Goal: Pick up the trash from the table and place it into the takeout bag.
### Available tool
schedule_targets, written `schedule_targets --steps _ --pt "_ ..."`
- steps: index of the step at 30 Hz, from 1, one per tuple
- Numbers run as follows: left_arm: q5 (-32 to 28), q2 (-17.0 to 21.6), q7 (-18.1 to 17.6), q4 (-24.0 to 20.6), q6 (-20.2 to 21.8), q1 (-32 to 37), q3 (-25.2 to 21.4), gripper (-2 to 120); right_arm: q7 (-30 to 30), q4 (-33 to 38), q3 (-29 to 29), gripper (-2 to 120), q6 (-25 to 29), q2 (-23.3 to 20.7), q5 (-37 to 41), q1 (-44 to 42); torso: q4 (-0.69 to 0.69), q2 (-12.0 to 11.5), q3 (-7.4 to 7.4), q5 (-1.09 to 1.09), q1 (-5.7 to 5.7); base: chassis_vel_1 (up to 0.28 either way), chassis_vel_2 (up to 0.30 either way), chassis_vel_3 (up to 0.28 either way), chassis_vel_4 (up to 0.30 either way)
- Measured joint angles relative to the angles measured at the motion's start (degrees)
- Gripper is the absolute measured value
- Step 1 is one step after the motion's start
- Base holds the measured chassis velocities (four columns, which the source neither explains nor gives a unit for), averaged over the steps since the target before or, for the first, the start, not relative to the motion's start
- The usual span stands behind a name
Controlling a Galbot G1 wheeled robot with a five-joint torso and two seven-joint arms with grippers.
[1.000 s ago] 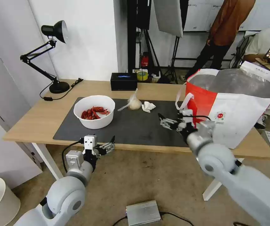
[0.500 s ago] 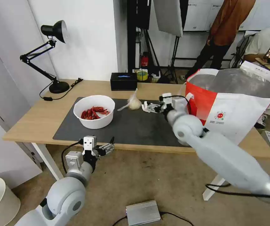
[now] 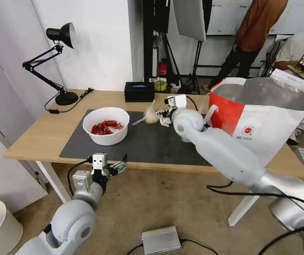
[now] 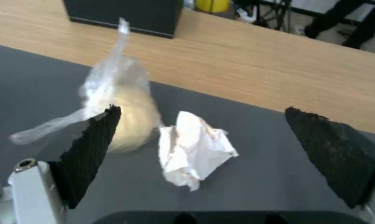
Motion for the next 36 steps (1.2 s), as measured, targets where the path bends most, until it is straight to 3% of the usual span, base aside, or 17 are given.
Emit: schedule_targets --steps 17,36 --pt "0.13 0.14 -0.02 -0.38 -0.28 0.57 -0.44 100 -1.16 -13.17 0.27 100 -2.16 6.85 -3.02 2.47 0.00 0.00 0.00 0.01 -0.01 0.000 0.000 0.000 0.000" --pt "0.25 0.14 -0.03 -0.85 -0.43 1.09 -0.68 100 -0.30 -17.44 0.39 100 -3.12 9.20 -4.89 2.38 0.00 0.00 0.00 0.00 -0.01 0.000 0.000 0.000 0.000"
